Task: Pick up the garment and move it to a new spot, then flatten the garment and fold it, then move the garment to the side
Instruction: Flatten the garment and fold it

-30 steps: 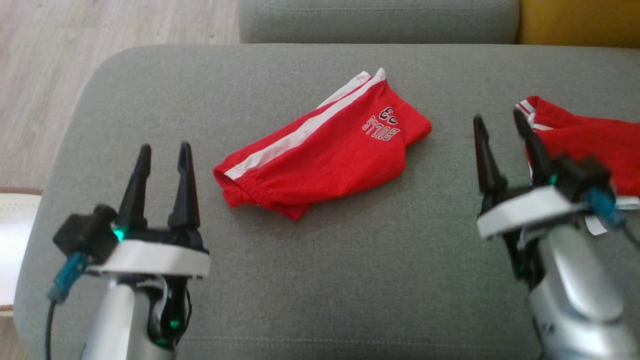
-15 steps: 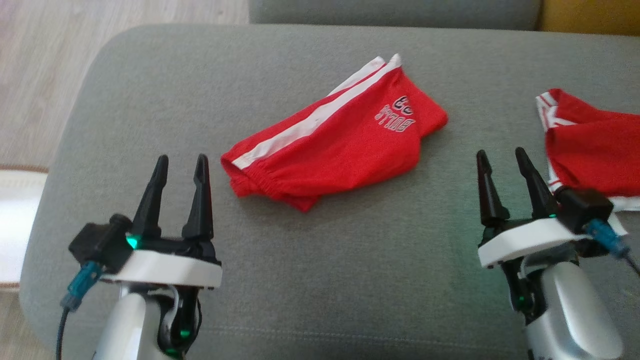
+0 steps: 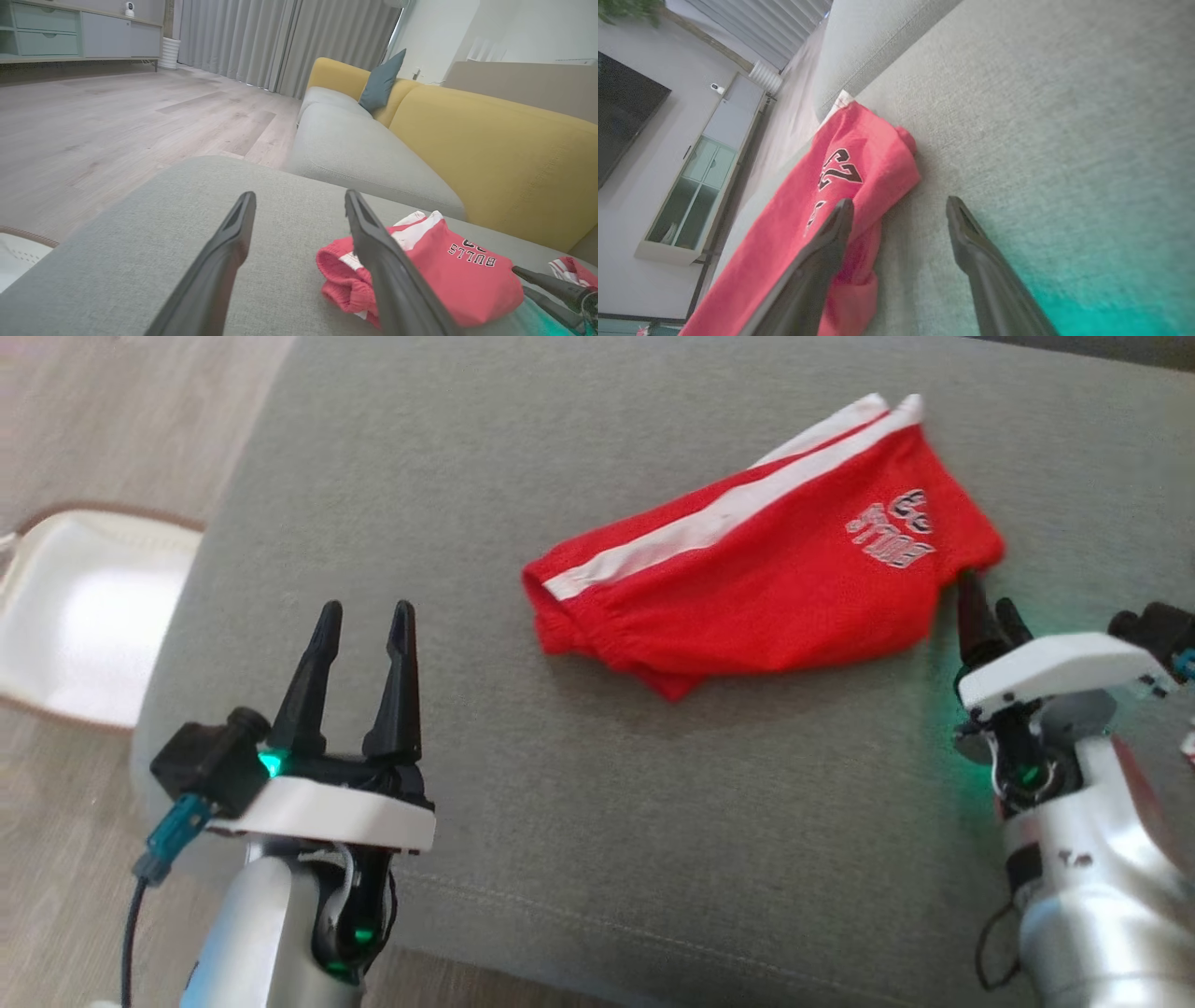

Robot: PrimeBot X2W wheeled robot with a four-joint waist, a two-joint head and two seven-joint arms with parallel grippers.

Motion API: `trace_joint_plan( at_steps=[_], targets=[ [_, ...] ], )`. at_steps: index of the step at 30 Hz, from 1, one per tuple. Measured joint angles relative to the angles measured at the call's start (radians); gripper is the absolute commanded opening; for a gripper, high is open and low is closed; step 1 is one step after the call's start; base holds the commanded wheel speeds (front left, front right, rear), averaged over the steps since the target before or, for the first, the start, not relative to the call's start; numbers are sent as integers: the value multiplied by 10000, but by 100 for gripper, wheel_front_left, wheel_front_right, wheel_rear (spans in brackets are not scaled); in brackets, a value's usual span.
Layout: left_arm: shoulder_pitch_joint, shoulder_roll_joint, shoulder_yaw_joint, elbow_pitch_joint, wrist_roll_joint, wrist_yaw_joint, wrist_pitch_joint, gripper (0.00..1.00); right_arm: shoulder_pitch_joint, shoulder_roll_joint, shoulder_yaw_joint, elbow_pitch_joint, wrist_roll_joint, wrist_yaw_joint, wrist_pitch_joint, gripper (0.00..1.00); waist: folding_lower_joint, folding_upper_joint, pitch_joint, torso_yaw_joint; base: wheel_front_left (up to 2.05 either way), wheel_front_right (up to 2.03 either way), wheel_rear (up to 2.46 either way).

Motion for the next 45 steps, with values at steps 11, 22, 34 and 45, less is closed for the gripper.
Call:
trace_joint_plan(
  at_steps=[11,22,34,45],
  targets=[
    [-356,-15,-364,2,-399,92,0,100,-2501,-255,-1256,2849,-970,-8,182,100,0,0,524,1030,0,0,0],
    [-533,-19,-489,8,-537,174,0,100,-4228,-481,-1987,4815,-2548,-8,-303,0,0,0,858,1406,0,0,0],
    [-500,-25,-359,180,-332,161,0,100,-3138,-115,-761,3975,-305,-8,-1386,0,0,0,329,287,0,0,0],
    [11,-19,-102,190,-63,82,0,100,-450,-58,1053,2021,1990,-8,-3005,0,0,0,-380,-1183,0,0,0]
  ],
)
